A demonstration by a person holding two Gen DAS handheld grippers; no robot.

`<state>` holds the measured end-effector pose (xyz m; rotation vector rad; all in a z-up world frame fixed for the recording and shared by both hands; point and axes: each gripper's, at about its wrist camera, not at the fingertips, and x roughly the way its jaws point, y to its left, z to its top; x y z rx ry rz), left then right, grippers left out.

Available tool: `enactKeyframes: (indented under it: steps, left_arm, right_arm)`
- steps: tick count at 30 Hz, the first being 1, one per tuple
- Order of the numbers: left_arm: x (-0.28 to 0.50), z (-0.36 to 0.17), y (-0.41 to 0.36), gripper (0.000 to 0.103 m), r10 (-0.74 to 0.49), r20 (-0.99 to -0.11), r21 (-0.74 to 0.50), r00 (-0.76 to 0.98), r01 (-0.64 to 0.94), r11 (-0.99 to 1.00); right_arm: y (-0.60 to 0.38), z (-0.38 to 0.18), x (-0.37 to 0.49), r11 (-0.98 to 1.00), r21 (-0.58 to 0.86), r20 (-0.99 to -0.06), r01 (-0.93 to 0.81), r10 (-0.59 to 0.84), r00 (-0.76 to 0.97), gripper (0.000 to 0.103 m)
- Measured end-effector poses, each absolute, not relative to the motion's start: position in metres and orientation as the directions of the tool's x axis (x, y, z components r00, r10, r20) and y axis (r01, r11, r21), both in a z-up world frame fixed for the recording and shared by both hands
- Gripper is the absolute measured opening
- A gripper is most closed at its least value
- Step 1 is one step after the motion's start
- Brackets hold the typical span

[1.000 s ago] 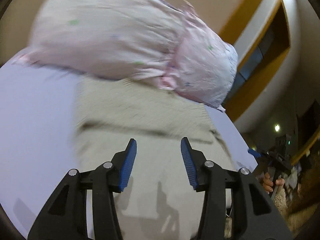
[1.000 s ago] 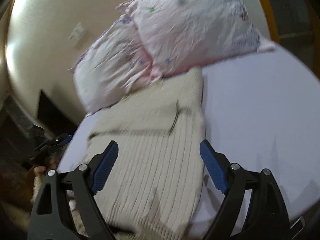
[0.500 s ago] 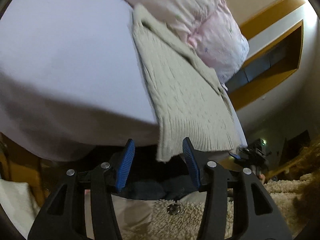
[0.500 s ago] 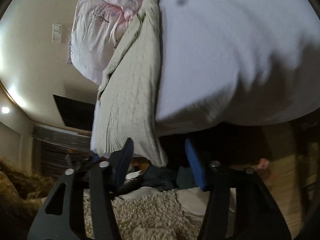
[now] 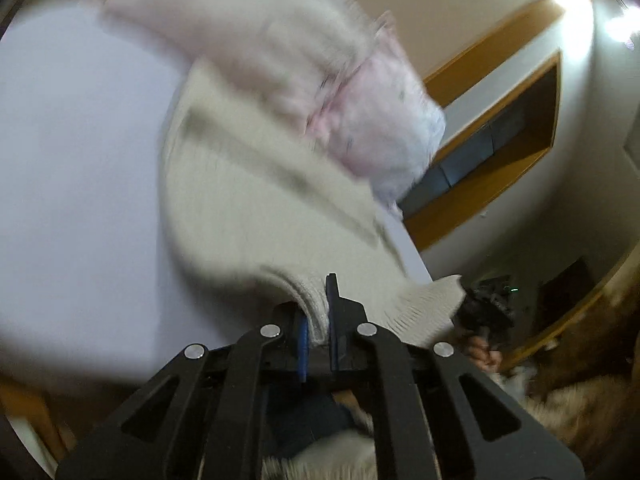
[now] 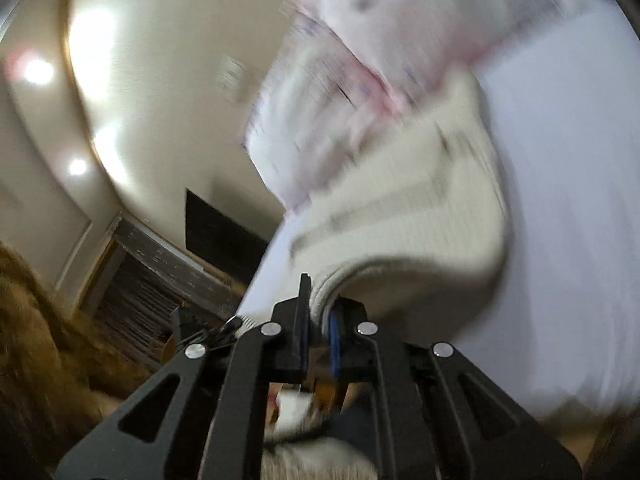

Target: Fold small clothes

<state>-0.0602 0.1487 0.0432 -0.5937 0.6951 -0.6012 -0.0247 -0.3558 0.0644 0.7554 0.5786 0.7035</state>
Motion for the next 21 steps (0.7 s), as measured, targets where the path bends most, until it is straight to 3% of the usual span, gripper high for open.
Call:
enactKeyframes:
  steps: [3,5,7,9,13,15,16,17,18,20,21]
  left_arm:
    - [0.003,0.083,0.153,0.007,-0.582,-0.369,-0.64,0.725,0.255,0.725]
    - [0.067,0.096,0.153,0.007,-0.489,-0.393,-0.618,0.779,0.169,0.767]
    - [0.119,0.095,0.142,0.007,-0.413,-0.454,-0.563,0.789,0.105,0.82]
    - [0.175,0.08,0.124,0.007,-0.346,-0.537,-0.49,0.77,0.049,0.87]
    - [0.236,0.037,0.11,0.007,-0.303,-0.658,-0.445,0.689,-0.031,0.895]
    - [0.24,0.03,0.113,0.007,-0.318,-0.66,-0.461,0.681,-0.032,0.887]
    - [0.238,0.028,0.116,0.007,-0.339,-0.653,-0.482,0.677,-0.027,0.876]
    - [0.236,0.028,0.122,0.007,-0.372,-0.638,-0.517,0.675,-0.017,0.856]
    - [0.231,0.031,0.128,0.014,-0.4,-0.622,-0.548,0.673,-0.009,0.837]
    - [0.218,0.045,0.138,0.049,-0.429,-0.584,-0.589,0.689,0.004,0.808]
    - [0.206,0.05,0.145,0.082,-0.41,-0.57,-0.589,0.712,-0.007,0.808]
  right_arm:
    - [-0.361,0.1,0.038,0.561,0.742,-0.155,-0.369,0.678,0.719,0.007]
    - [-0.369,0.104,0.085,0.602,0.742,-0.172,-0.297,0.599,0.782,0.007]
    - [-0.374,0.095,0.133,0.635,0.75,-0.234,-0.188,0.52,0.821,0.007]
    - [-0.374,0.068,0.188,0.674,0.738,-0.377,-0.024,0.442,0.814,0.007]
    - [-0.369,0.017,0.234,0.638,0.751,-0.528,0.171,0.425,0.735,0.009]
    - [-0.368,0.016,0.237,0.666,0.719,-0.554,0.201,0.373,0.744,0.022]
    - [-0.369,0.022,0.233,0.679,0.71,-0.532,0.188,0.342,0.774,0.055]
    - [-0.371,0.028,0.228,0.688,0.703,-0.513,0.179,0.316,0.798,0.071]
    - [-0.373,0.035,0.219,0.698,0.695,-0.485,0.171,0.279,0.829,0.097]
    - [-0.377,0.048,0.203,0.701,0.707,-0.392,0.095,0.277,0.877,0.1]
    - [-0.38,0.051,0.198,0.702,0.709,-0.362,0.059,0.292,0.885,0.1]
